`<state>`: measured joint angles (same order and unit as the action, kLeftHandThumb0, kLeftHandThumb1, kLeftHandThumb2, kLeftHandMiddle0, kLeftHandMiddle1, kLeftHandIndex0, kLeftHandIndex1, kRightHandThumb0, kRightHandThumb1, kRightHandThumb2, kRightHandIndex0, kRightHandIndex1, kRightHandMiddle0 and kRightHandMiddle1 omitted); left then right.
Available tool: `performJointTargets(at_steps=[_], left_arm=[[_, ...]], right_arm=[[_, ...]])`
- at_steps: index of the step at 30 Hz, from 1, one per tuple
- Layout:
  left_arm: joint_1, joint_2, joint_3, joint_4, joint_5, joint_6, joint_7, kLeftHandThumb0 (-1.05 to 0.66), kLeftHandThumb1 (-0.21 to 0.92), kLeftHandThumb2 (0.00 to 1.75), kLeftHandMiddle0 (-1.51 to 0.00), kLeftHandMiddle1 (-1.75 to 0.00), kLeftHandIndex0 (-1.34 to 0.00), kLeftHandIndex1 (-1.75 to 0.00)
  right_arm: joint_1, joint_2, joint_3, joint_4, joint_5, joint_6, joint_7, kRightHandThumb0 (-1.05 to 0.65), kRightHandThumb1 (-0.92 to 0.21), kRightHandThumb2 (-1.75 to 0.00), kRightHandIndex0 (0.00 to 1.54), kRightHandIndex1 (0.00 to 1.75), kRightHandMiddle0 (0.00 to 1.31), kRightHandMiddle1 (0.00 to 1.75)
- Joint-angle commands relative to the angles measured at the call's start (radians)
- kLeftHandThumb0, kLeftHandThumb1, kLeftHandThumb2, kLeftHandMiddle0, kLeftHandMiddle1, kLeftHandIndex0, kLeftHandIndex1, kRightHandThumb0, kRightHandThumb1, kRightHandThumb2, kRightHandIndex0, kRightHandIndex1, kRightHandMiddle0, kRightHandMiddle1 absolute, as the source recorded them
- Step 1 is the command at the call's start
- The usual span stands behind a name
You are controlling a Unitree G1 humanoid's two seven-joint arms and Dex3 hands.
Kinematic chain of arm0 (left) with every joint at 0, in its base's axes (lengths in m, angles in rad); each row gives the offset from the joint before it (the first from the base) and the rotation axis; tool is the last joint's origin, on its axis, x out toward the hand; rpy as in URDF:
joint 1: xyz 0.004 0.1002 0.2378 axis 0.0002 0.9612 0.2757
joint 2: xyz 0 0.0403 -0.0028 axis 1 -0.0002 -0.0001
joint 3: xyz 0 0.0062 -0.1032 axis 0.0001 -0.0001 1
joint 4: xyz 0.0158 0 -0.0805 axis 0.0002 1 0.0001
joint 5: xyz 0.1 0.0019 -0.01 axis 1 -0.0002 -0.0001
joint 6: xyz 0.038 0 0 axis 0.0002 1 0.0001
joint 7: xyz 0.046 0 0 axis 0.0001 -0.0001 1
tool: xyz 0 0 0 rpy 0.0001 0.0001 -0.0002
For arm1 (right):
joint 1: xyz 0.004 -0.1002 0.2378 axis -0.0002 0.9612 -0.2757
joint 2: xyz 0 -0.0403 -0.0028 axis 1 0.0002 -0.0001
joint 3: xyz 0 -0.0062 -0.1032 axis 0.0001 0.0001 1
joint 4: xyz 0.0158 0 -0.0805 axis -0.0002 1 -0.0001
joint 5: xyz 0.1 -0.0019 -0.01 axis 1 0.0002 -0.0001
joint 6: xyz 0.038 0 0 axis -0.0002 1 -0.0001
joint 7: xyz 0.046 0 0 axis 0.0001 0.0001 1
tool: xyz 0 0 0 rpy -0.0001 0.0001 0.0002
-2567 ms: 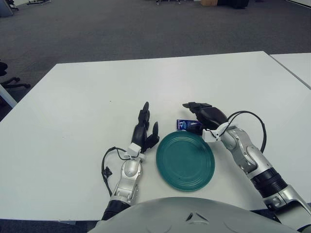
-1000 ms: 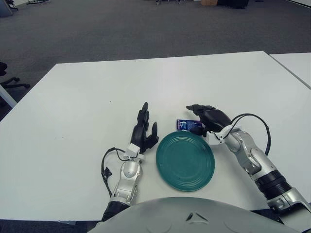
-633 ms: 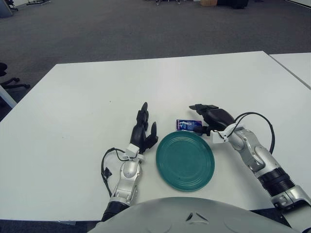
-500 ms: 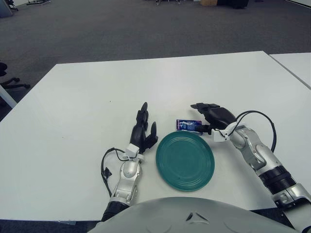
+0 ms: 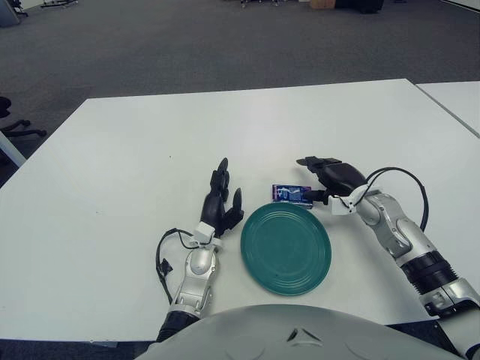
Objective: Put the gum into the plate.
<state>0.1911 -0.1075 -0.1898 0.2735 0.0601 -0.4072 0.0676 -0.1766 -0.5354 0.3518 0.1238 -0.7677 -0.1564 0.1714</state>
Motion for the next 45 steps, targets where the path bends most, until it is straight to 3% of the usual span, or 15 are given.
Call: performJointTargets(at_steps=[1, 22, 28, 45], left_arm=[[0.034, -0.010, 0.007, 0.035, 0.000, 0.017, 0.006, -0.90, 0.92, 0.68, -0.16, -0.01, 0.00, -0.33], [0.036, -0.002, 0.005, 0.028, -0.005, 0.008, -0.005, -0.88, 0.92, 0.71, -0.14, 0.00, 0.00, -0.33], [0.034, 0.002, 0.004, 0.025, -0.011, 0.013, -0.015, -0.85, 0.92, 0.74, -0.13, 0.00, 0.00, -0.29], [0.031, -0.001, 0.011, 0.030, -0.011, 0.018, -0.004, -0.91, 0.92, 0.72, -0.16, -0.01, 0.00, -0.38]], right_arm=[[-0.023, -0.007, -0.003, 0.014, 0.005, -0.004, 0.005, -0.75, -0.92, -0.27, 0.30, 0.01, 0.00, 0.46], [0.033, -0.033, -0.010, -0.061, 0.013, -0.015, 0.034, -0.79, -0.92, -0.36, 0.30, 0.01, 0.00, 0.45], [0.077, -0.069, -0.065, -0.221, 0.060, 0.013, 0.121, -0.79, -0.92, -0.38, 0.30, 0.01, 0.00, 0.46], [0.128, -0.081, -0.125, -0.319, 0.098, 0.056, 0.187, -0.78, -0.92, -0.37, 0.30, 0.00, 0.00, 0.46]])
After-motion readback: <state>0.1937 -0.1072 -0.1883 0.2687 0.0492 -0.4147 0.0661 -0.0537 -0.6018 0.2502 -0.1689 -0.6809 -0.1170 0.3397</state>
